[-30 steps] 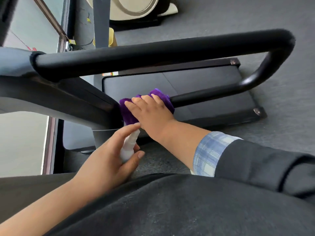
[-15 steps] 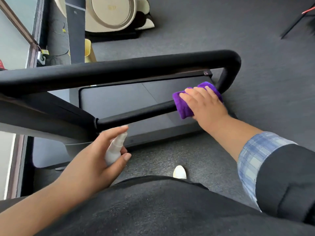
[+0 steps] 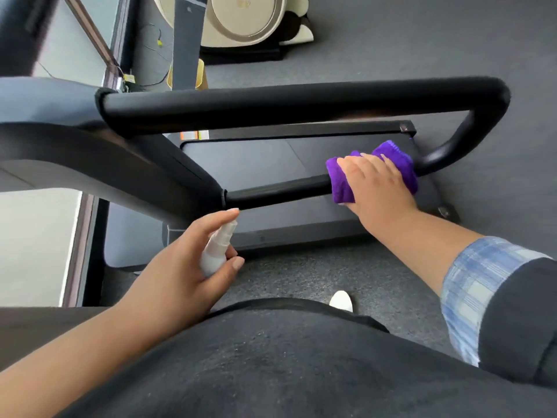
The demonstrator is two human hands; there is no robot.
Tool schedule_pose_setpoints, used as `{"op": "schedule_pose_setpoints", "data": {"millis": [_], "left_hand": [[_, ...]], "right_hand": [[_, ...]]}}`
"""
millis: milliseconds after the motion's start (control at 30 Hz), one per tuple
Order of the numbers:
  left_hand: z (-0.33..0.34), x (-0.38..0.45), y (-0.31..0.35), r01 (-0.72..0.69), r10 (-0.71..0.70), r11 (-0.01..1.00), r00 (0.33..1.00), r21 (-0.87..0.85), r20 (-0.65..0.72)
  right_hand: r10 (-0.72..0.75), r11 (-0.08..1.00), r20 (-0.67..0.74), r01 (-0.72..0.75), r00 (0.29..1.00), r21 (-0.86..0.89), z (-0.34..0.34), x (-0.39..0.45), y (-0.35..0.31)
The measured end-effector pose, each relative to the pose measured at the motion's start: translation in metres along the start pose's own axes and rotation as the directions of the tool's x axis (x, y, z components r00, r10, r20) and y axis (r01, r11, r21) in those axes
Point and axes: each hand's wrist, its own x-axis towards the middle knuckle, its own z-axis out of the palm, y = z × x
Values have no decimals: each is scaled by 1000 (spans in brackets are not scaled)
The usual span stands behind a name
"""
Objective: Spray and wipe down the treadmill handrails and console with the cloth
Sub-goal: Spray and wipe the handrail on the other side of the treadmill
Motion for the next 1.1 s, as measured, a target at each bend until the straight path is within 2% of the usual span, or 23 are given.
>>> {"op": "schedule_pose_setpoints", "data": {"millis": [167,233,300,400,500,700,900,1033,1100], "left_hand": [[-6,-2,-1,-17,17,999,1000,39,-1],[-8,-3,1,-32,31,998,999,48,9],[-11,-5,3,-34,33,997,999,69,17],[-13,-7,4,-19,18,996,1000,86,19],[-5,-4,6,-5,5,998,1000,60,-3],[13,11,24,3,-3,998,1000,66,12],[42,26,58,33,-30,998,998,55,-52],[63,35,88,80,-78,996,995,48,-60],[76,40,96,164,-161,985,984,47,-73]], "right_hand": [[-244,968,56,239,968,77,-3,34,-131],[-267,960,24,264,963,93,5,44,-176],[-232,968,1,231,973,93,10,47,-186],[-284,958,35,285,958,-23,12,43,-168],[-317,946,93,322,944,-36,12,40,-146],[-247,967,123,252,961,-33,3,30,-80],[-202,975,125,211,971,-62,-5,13,11],[-136,987,141,147,981,-71,-22,2,78],[-146,987,151,155,978,-46,-30,-2,94]]}}
